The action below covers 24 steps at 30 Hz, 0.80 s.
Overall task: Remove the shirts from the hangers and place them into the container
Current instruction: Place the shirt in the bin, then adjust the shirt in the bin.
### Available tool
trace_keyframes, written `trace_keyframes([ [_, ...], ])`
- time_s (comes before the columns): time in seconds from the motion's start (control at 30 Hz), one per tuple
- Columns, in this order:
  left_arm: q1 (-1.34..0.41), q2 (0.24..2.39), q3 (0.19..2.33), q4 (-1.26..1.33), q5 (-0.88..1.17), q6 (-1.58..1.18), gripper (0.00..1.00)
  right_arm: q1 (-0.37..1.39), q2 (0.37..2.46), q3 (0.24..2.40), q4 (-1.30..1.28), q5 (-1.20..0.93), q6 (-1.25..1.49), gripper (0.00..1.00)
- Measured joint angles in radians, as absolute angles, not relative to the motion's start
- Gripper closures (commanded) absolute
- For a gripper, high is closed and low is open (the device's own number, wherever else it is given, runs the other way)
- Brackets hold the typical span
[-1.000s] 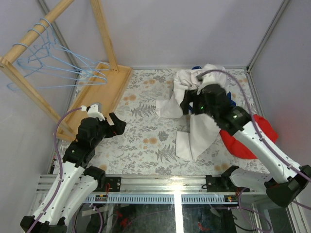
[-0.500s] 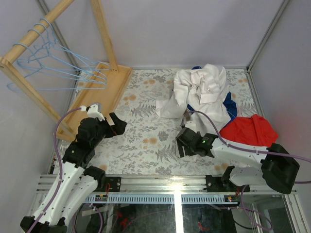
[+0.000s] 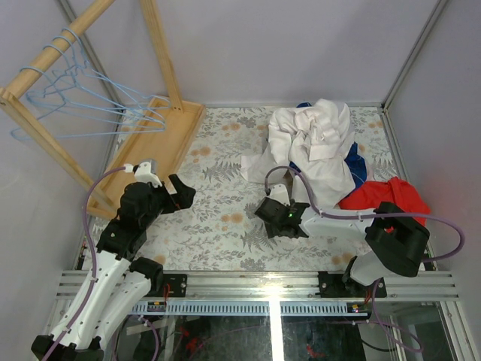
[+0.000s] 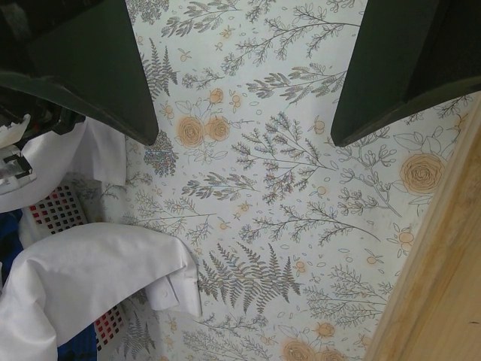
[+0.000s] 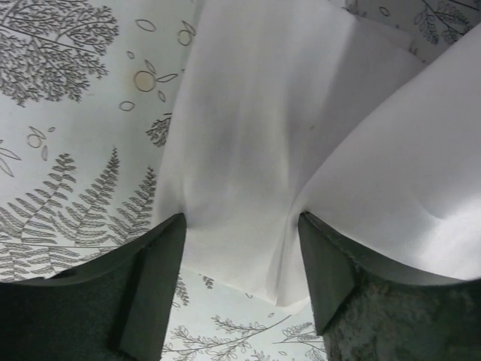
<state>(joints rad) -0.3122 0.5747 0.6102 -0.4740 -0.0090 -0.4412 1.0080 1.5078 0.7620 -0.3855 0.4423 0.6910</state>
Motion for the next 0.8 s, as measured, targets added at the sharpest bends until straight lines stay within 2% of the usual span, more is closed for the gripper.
trace_keyframes([
  [0.13, -0.312, 0.575, 0.610, -0.474, -0.009, -0.441, 0.00, 1.032, 1.519, 0.760, -0.357, 0.455, 0.696, 0.57],
  [0.2, -0.312, 0.575, 0.610, -0.474, -0.010, -0.441, 0.00, 1.042, 1.519, 0.751, -0.326, 0.446, 0.705, 0.73],
  [0.4, -0.312, 0.575, 0.610, -0.474, -0.012, -0.445, 0.00, 1.050, 1.505, 0.723, -0.256, 0.424, 0.708, 0.98],
  [0.6, -0.312, 0.578, 0.610, -0.476, -0.012, -0.448, 0.00, 1.050, 1.454, 0.688, -0.259, 0.427, 0.701, 1.00],
  [0.8, -0.312, 0.578, 0.610, -0.477, -0.013, -0.448, 0.00, 1.050, 1.248, 0.693, -0.311, 0.544, 0.641, 1.00],
])
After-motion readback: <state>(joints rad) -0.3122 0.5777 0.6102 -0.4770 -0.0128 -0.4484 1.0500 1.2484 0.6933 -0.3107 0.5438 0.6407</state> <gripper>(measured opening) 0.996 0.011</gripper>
